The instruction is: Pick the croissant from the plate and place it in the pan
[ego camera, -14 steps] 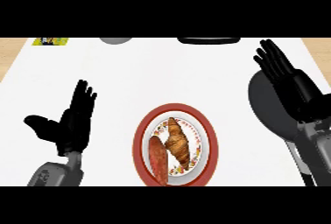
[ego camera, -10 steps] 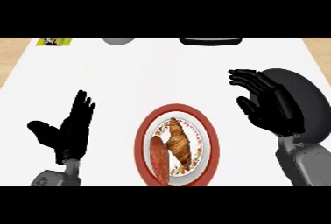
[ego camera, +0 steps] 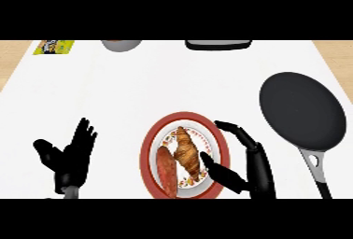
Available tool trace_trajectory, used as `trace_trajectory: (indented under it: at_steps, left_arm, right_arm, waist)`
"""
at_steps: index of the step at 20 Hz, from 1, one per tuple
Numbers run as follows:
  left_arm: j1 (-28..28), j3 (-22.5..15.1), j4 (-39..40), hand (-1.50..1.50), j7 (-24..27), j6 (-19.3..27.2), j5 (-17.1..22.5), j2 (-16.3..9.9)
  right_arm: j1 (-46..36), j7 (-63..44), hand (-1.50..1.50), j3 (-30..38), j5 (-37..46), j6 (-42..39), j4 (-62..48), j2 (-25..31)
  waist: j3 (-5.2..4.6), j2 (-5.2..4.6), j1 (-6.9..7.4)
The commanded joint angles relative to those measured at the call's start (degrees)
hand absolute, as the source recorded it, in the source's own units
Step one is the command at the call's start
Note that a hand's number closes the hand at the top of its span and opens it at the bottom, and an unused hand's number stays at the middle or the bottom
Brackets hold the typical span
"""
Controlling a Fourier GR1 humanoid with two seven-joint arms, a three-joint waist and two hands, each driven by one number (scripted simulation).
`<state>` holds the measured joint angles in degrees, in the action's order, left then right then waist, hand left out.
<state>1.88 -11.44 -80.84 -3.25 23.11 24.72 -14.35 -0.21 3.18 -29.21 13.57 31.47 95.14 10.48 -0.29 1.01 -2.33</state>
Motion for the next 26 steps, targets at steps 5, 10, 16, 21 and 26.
trace_trajectory:
  at_steps: [5,10,16,21,26]
  left_arm:
    - [1.51,-0.33,-0.66,0.00,1.13,-1.49,-0.27,-0.16]
    - [1.38,-0.27,0.18,0.00,1.30,-3.37,0.14,0.05]
    - [0.65,-0.23,0.98,0.00,1.63,-3.27,-0.69,0.22]
    - [1.98,-2.71,-0.84,0.00,1.42,-1.04,-2.57,1.92]
    - [-1.17,-0.68,1.13,0.00,0.01,-3.46,-1.16,0.86]
  right_arm:
    - [14.67,-8.37,-1.50,-14.00,32.30,22.14,-1.54,-9.78]
    - [9.69,-29.05,-1.50,-12.07,48.74,17.78,-1.39,-10.38]
    - [-0.60,-49.86,-1.50,-8.33,54.36,-6.50,4.94,-10.46]
    - [-4.84,-59.32,-1.50,-7.99,52.49,-28.08,1.34,-10.47]
    - [-21.09,-70.01,-1.50,-5.38,43.31,-41.62,-1.43,-10.48]
  waist:
    - [-0.07,-0.47,0.59]
    - [0.01,-0.91,1.75]
    - [-0.03,-1.08,2.29]
    - [0.00,-1.09,3.27]
    - [0.19,-1.23,3.39]
